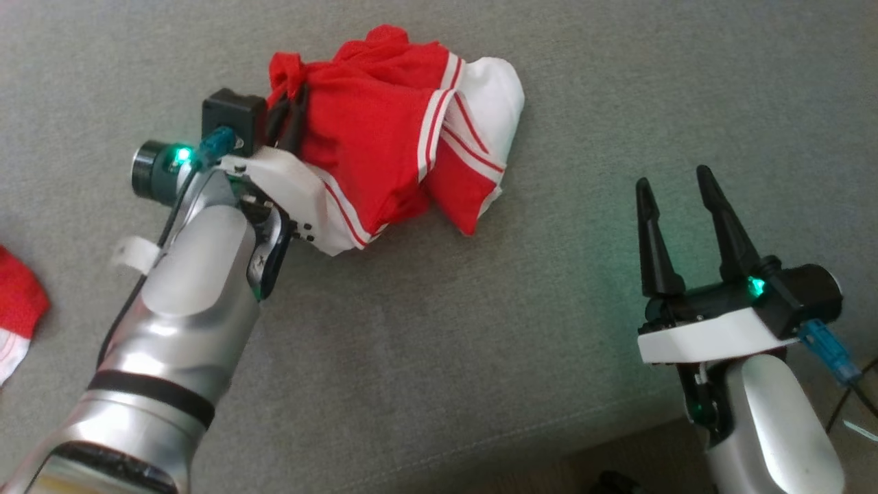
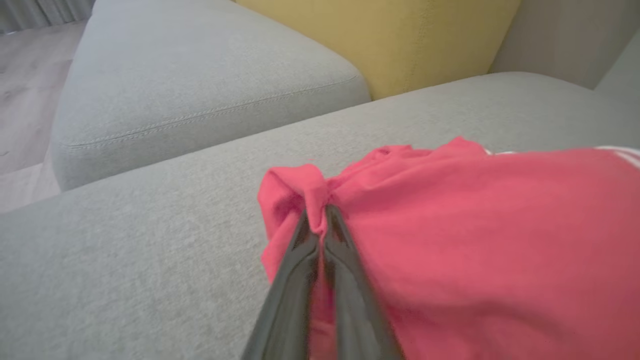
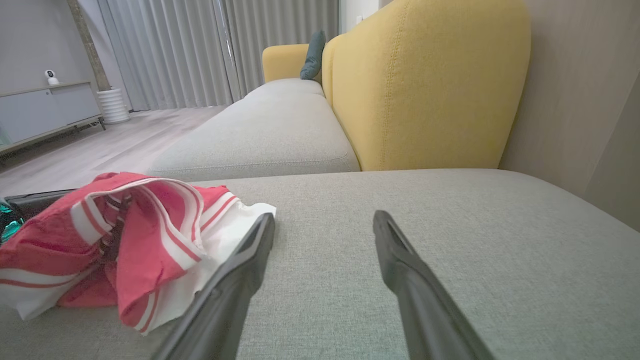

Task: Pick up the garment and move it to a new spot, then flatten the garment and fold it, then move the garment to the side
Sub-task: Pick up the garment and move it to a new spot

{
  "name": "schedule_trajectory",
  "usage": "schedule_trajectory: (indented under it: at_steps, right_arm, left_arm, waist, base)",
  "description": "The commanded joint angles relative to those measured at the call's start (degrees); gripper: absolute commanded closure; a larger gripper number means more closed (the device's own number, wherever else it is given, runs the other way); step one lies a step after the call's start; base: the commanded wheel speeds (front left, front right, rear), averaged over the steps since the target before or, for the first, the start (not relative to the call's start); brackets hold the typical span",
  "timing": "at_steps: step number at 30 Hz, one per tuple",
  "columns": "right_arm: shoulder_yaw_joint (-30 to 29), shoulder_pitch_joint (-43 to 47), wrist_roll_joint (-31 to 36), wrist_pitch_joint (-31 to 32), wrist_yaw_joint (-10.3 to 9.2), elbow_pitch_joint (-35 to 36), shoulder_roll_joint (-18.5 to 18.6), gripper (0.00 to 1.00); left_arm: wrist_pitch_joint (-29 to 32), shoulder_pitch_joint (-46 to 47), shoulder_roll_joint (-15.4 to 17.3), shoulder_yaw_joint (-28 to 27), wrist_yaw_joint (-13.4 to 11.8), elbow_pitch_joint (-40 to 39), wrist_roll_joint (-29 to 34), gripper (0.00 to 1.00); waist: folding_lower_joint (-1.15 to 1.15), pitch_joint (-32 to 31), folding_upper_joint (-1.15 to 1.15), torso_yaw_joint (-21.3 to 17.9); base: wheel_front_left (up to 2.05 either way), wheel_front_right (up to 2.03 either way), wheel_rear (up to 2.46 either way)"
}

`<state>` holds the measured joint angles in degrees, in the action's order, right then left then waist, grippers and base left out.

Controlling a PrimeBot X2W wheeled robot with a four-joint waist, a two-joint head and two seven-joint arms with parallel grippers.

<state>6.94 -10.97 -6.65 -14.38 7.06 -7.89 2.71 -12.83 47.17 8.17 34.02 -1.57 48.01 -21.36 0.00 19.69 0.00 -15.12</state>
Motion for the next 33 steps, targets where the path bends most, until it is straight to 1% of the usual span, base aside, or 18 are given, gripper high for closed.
schedule_trajectory:
  at_steps: [1,5,9,16,18,21,28,33]
  right_arm:
    - [0.84,-0.88,-0.44,-0.62,0.43,1.89,0.17,0.0]
    - [-0.09,-0.71,0.1,-0.62,0.43,1.51,0.17,0.0]
    - [-0.83,-0.37,0.7,-0.62,0.43,0.99,0.17,0.0]
    - [-1.99,0.98,1.63,-0.62,0.43,-0.36,0.17,0.0]
    - [-2.43,1.63,1.91,-0.62,0.43,-0.73,0.17,0.0]
    - [-3.36,3.05,2.26,-0.62,0.43,-1.37,0.17,0.0]
    - [-4.97,6.98,2.16,-0.62,0.43,-1.65,0.17,0.0]
    - [-5.83,10.1,1.94,-0.62,0.43,-0.9,0.17,0.0]
  left_arm:
    - [-1.05,1.99,0.63,-2.38,-0.59,-1.0,-0.4,0.0]
    - [-2.02,1.32,-0.93,-2.97,-1.3,-1.09,-0.21,0.0]
    - [-2.14,-1.71,-1.59,-4.98,-2.59,-7.46,0.94,0.0]
    - [-2.16,-13.89,-1.58,-9.16,-3.59,-19.71,3.64,0.0]
    - [-2.16,-17.68,-1.52,-10.66,-4.26,-22.39,4.25,0.0]
    - [-2.16,-23.09,-1.74,-12.64,-4.8,-25.86,4.99,0.0]
    - [-2.17,-34.69,-2.33,-16.58,-5.48,-32.61,6.54,0.0]
    - [-2.17,-41.83,-3.05,-18.38,-5.32,-36.8,7.33,0.0]
  waist:
    - [0.0,-0.05,0.0,0.85]
    - [0.0,-1.1,0.0,3.4]
    - [0.0,-2.94,0.0,6.11]
    - [0.0,-8.11,0.0,9.96]
    - [0.0,-9.64,0.0,10.8]
    - [0.0,-12.29,0.0,12.15]
    - [0.0,-17.45,0.0,13.85]
    - [0.0,-19.97,0.0,14.73]
  base:
    - [0.0,0.0,0.0]
    - [0.0,0.0,0.0]
    - [0.0,0.0,0.0]
    - [0.0,0.0,0.0]
    - [0.0,0.0,0.0]
    - [0.0,0.0,0.0]
    - [0.0,0.0,0.0]
    - [0.0,0.0,0.0]
